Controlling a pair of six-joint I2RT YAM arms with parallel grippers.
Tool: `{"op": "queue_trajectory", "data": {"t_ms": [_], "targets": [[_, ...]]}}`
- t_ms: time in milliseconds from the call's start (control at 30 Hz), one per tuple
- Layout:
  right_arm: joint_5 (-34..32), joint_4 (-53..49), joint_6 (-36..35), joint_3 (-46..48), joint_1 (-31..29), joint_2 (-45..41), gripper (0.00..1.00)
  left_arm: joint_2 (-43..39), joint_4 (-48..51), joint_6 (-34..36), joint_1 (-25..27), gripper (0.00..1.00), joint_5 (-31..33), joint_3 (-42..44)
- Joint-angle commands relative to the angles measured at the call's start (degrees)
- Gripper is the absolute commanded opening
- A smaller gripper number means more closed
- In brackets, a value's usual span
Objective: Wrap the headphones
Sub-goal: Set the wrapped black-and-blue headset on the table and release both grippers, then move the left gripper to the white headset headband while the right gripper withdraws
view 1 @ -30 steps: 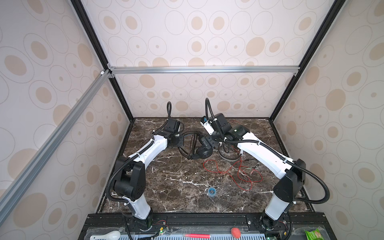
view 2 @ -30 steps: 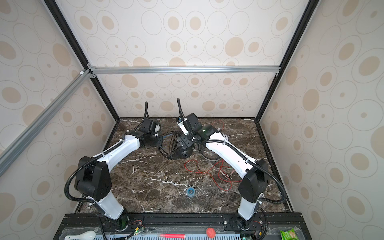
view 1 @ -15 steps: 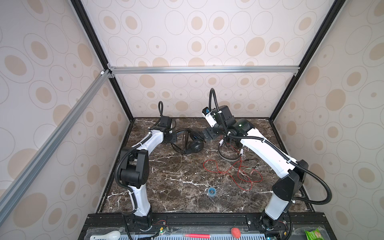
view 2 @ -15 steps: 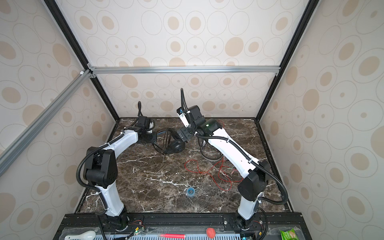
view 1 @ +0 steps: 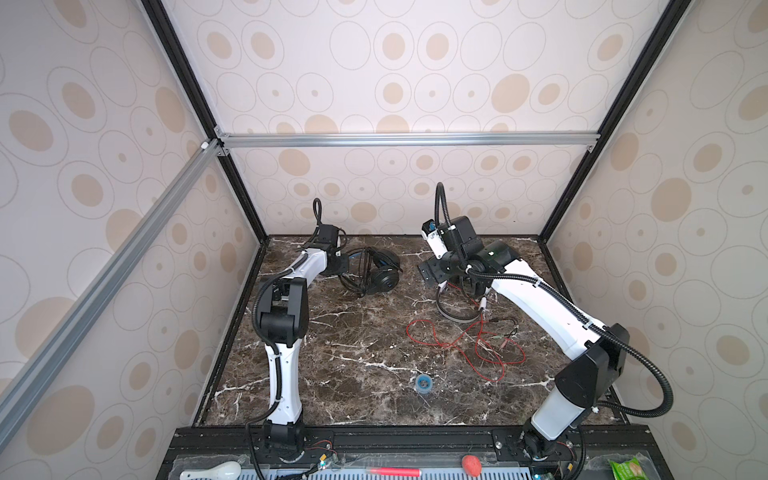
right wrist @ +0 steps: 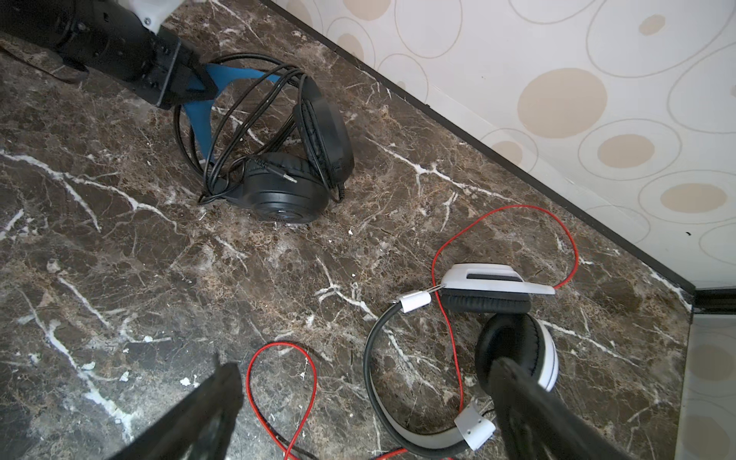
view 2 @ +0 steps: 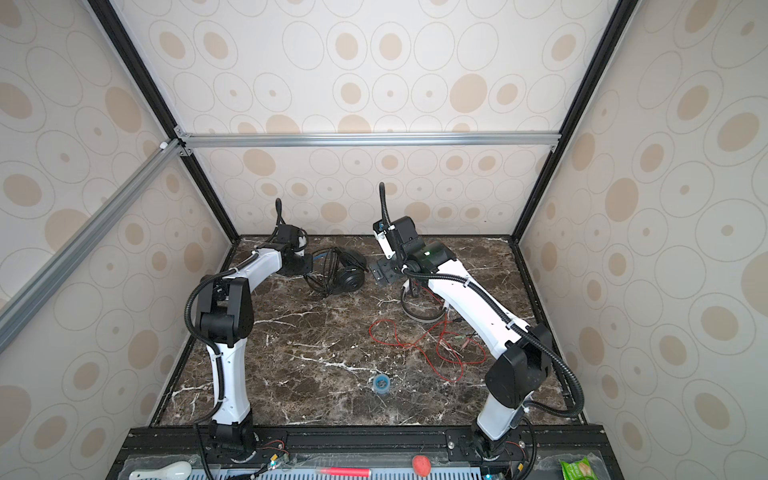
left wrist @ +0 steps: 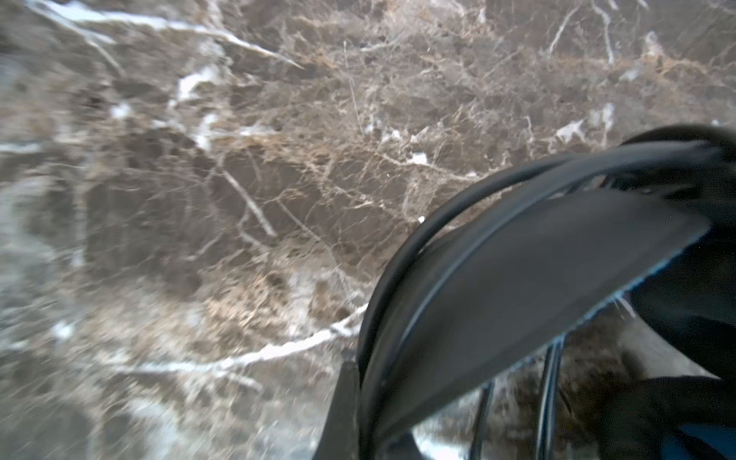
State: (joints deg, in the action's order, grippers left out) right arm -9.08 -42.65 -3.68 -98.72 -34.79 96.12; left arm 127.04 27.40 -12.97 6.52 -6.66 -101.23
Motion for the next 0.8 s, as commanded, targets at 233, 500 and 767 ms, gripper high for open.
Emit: {"op": "queue_trajectory", "data": {"t_ms": [233,500,767], "targets": [[-0.9,-0.7,0.8,1.0,0.2,-2.1,1.00,-1.1,-1.5,1.6,-0.8,0.42,-1.6,-1.2],[0.6,-1.4,3.2,1.4,2.2,-1.9,1.00,-6.5,1.7,1.5,-0.9,0.95,2.9,0.1],[2.6,-3.3,7.5,7.4,11.0,-5.0,1.00,-21.9,4.6,0.7,6.3,0.98,10.9,7.4]]}}
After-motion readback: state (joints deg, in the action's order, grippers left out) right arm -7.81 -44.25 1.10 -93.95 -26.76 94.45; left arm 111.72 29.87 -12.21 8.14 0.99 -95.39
